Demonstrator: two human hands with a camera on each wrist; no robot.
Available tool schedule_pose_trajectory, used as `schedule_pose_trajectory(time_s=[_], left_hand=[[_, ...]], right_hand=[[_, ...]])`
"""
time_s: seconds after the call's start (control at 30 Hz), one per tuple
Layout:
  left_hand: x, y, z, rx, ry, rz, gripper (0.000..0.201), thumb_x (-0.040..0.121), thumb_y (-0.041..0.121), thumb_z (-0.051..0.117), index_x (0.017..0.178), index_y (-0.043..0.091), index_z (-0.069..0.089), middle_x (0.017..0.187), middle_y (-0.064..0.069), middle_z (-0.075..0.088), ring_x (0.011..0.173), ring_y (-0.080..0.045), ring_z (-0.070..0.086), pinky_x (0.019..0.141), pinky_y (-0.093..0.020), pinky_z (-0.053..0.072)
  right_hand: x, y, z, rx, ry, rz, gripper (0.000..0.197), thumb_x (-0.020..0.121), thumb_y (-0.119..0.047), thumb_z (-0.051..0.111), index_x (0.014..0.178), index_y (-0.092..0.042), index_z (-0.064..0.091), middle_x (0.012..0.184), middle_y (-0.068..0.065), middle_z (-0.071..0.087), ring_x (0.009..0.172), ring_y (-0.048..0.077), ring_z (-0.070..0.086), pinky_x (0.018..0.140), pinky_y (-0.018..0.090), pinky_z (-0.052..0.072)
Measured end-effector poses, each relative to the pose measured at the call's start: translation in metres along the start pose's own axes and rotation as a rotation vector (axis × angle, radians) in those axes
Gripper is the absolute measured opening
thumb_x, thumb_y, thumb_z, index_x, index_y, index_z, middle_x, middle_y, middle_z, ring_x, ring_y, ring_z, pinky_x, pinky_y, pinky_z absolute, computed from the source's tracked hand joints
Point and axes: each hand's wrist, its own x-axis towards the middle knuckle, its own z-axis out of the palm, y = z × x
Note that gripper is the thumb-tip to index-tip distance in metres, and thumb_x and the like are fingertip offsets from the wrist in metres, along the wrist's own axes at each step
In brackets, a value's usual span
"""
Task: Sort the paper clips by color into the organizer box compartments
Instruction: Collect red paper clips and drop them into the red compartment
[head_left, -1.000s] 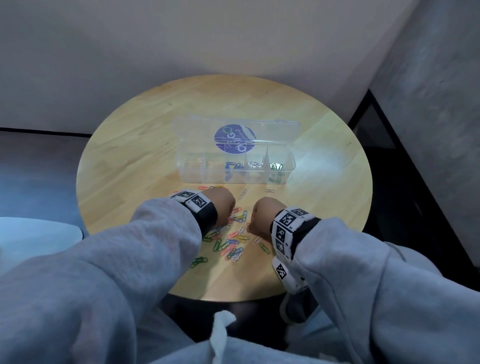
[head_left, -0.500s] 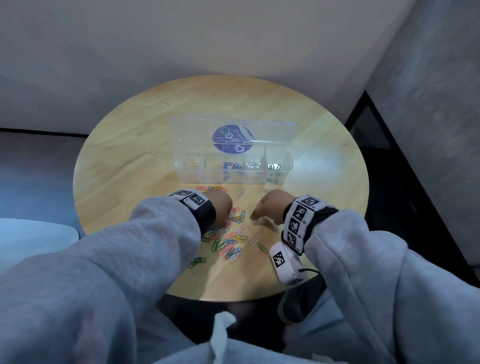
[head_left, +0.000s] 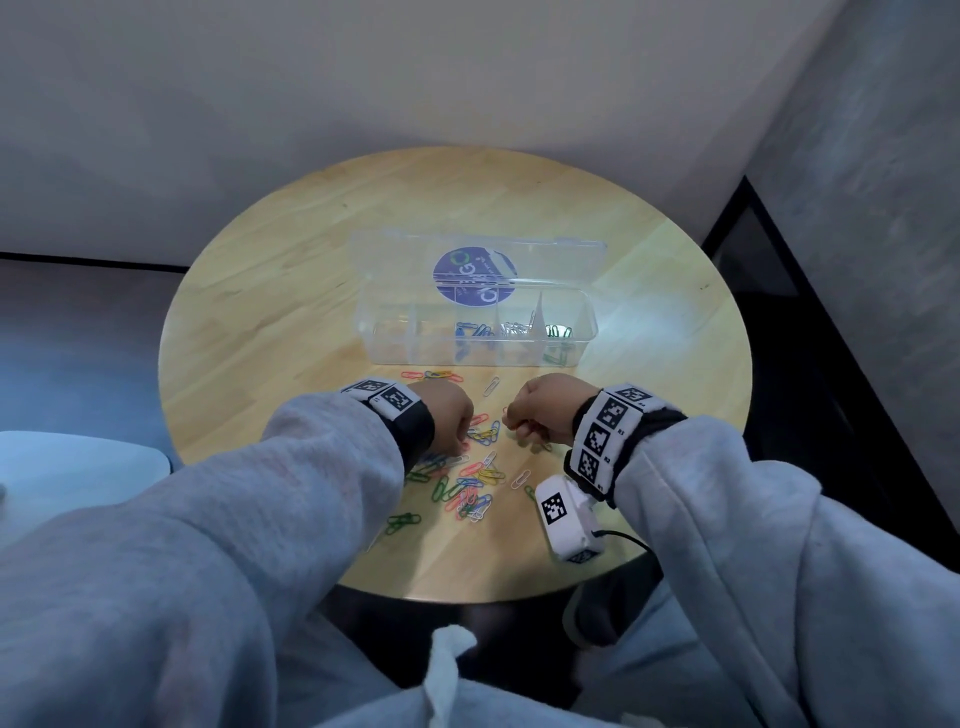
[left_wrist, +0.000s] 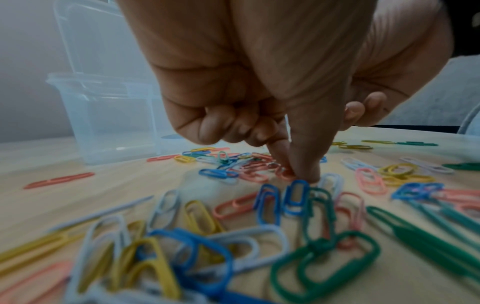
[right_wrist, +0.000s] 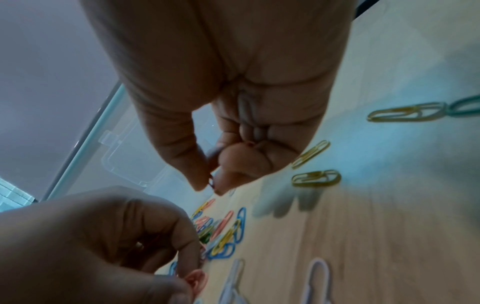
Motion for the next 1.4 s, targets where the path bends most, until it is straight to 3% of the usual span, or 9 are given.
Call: schedule_pose_trajectory(time_s=[0.4, 0.53, 0.67, 0.8, 0.93, 1.1, 1.2, 1.27, 1.4], left_hand=[[-0.002, 0.004, -0.002, 0.020, -0.052, -0.024, 0.017, 0.085, 0.020, 0.058, 0.095, 0.010, 0.067, 0.083, -0.002, 0.057, 0.077, -0.021, 0.050, 0.067, -0.026, 0.039], [-0.009, -0.019, -0.019, -0.401, 0.079, -0.093, 0.012, 0.084, 0.020, 0.059, 0.073, 0.015, 0.057, 0.071, -0.001, 0.055, 0.067, -0.018, 0.050, 0.064, -0.021, 0.039], [-0.019, -0.034, -0.038, -1.217, 0.091, -0.178, 0.027, 0.088, -0.001, 0.044, 0.063, 0.007, 0.048, 0.066, -0.011, 0.058, 0.045, -0.011, 0.050, 0.047, -0.016, 0.041], [-0.029, -0.047, -0.043, -1.559, 0.083, -0.181, 0.027, 0.082, -0.005, 0.029, 0.059, 0.007, 0.039, 0.060, -0.009, 0.053, 0.035, -0.009, 0.041, 0.033, -0.012, 0.030], [-0.032, -0.056, -0.037, -1.690, 0.025, -0.205, 0.027, 0.080, -0.002, 0.025, 0.060, 0.014, 0.030, 0.049, -0.005, 0.046, 0.030, -0.010, 0.034, 0.032, -0.007, 0.021], [-0.029, -0.052, -0.029, -1.570, -0.076, -0.342, 0.022, 0.085, 0.012, 0.043, 0.064, 0.016, 0.036, 0.051, 0.001, 0.037, 0.029, -0.006, 0.028, 0.032, -0.008, 0.014], [-0.026, -0.048, -0.028, -1.543, -0.042, -0.426, 0.018, 0.088, 0.012, 0.045, 0.070, 0.012, 0.042, 0.060, -0.001, 0.037, 0.034, -0.008, 0.033, 0.033, -0.009, 0.023], [-0.023, -0.047, -0.030, -1.581, -0.039, -0.422, 0.015, 0.089, 0.008, 0.040, 0.076, 0.009, 0.046, 0.064, -0.003, 0.040, 0.041, -0.011, 0.040, 0.034, -0.011, 0.033], [-0.022, -0.046, -0.036, -1.644, -0.024, -0.397, 0.025, 0.086, -0.004, 0.025, 0.079, 0.005, 0.047, 0.075, -0.012, 0.047, 0.060, -0.018, 0.050, 0.040, -0.015, 0.046]], right_hand=[[-0.003, 0.004, -0.010, 0.333, 0.048, 0.048, 0.027, 0.091, 0.009, 0.028, 0.074, -0.003, 0.046, 0.064, 0.004, 0.030, 0.052, 0.013, 0.025, 0.048, 0.021, 0.024], [-0.001, 0.001, -0.013, 0.405, 0.062, 0.076, 0.023, 0.093, 0.004, 0.033, 0.077, 0.000, 0.049, 0.065, 0.005, 0.032, 0.053, 0.016, 0.033, 0.050, 0.022, 0.035], [0.000, -0.009, -0.007, 0.394, 0.080, 0.085, 0.027, 0.091, 0.000, 0.035, 0.068, -0.003, 0.049, 0.066, 0.011, 0.045, 0.059, 0.023, 0.053, 0.049, 0.025, 0.052], [0.004, -0.025, 0.007, 0.226, 0.070, 0.031, 0.029, 0.092, -0.006, 0.041, 0.063, -0.010, 0.040, 0.061, 0.007, 0.037, 0.052, 0.018, 0.038, 0.045, 0.022, 0.035], [0.009, -0.033, 0.015, -0.390, 0.138, -0.081, 0.023, 0.091, -0.020, 0.057, 0.071, -0.011, 0.049, 0.062, 0.001, 0.043, 0.053, 0.014, 0.039, 0.049, 0.021, 0.032], [0.011, -0.032, 0.021, -0.645, 0.150, -0.132, 0.021, 0.084, -0.015, 0.064, 0.104, -0.013, 0.067, 0.081, -0.003, 0.055, 0.082, 0.014, 0.051, 0.052, 0.015, 0.033], [0.019, -0.032, 0.025, -0.737, 0.136, -0.114, 0.003, 0.087, -0.013, 0.060, 0.088, -0.012, 0.063, 0.068, -0.002, 0.049, 0.081, 0.015, 0.049, 0.050, 0.017, 0.031], [0.031, -0.027, 0.026, -0.726, 0.129, -0.053, 0.027, 0.091, -0.012, 0.054, 0.065, -0.013, 0.044, 0.064, 0.002, 0.038, 0.085, 0.014, 0.042, 0.049, 0.020, 0.030], [0.031, -0.021, 0.026, -0.834, 0.195, -0.093, 0.031, 0.083, -0.027, 0.060, 0.061, -0.027, 0.038, 0.087, 0.003, 0.050, 0.082, 0.021, 0.048, 0.077, 0.030, 0.047]])
